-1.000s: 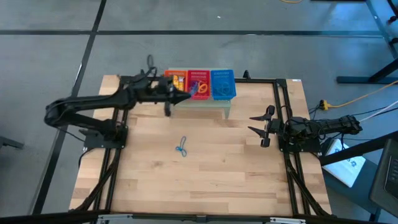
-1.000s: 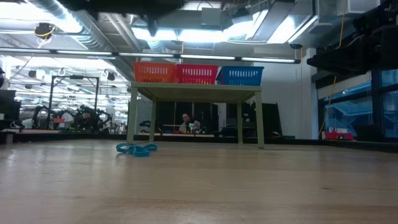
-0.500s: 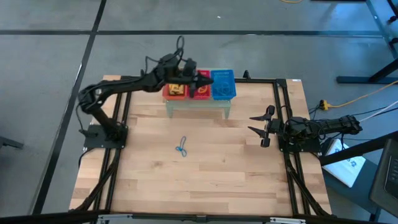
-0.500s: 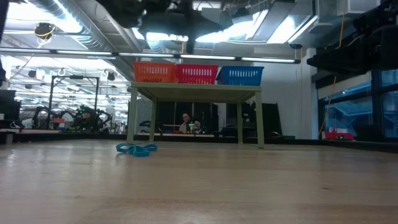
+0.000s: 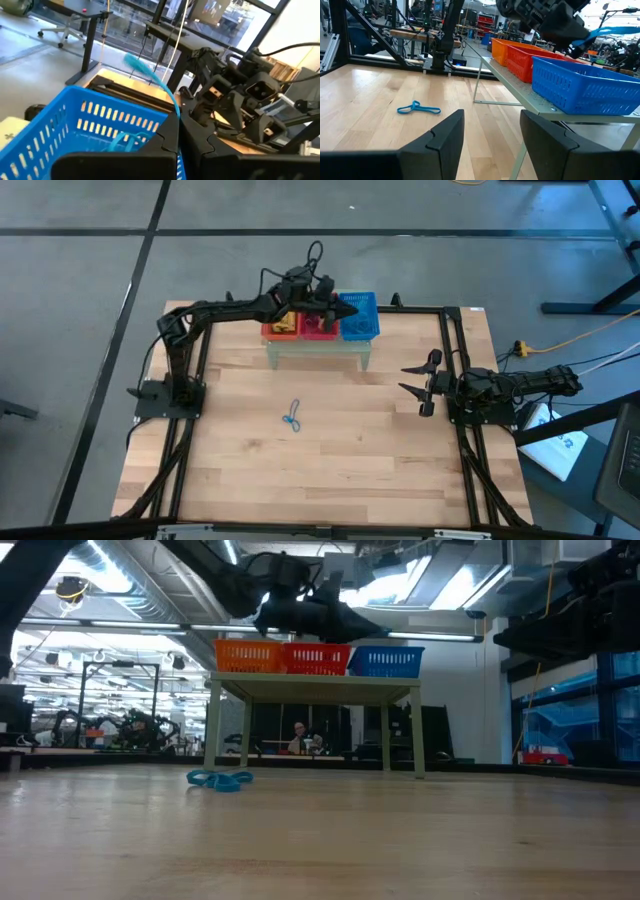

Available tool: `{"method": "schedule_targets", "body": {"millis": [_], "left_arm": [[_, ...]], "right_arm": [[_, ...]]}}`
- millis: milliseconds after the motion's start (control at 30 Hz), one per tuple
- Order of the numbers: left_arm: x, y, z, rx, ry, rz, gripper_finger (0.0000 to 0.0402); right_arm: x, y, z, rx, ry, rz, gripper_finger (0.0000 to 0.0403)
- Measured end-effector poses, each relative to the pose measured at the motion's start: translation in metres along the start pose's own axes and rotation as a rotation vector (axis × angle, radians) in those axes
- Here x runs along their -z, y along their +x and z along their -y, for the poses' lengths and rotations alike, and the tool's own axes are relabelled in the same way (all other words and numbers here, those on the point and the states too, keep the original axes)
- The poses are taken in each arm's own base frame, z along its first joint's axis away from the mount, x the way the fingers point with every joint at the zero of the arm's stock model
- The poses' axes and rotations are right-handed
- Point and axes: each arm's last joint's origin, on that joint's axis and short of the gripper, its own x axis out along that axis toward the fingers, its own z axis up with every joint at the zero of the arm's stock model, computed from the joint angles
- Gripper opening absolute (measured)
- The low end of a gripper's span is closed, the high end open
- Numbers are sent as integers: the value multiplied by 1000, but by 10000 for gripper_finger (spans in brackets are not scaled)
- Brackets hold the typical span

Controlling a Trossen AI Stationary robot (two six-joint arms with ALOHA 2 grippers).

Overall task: Pick & Place Office Desk Supplies
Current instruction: Put the blue rubber band into the blue bin on the shelf

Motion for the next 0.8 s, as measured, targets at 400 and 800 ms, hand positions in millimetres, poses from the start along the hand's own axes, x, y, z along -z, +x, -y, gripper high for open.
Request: {"method": "schedule_targets", "body": {"millis": [400,800], "left_arm": [[8,2,-3,-9,-19,-47,70],[-28,-17,27,83,13,38,190]], "right_arm": [[0,0,0,0,3,0,195],[0,0,0,0,3,1,195]]}}
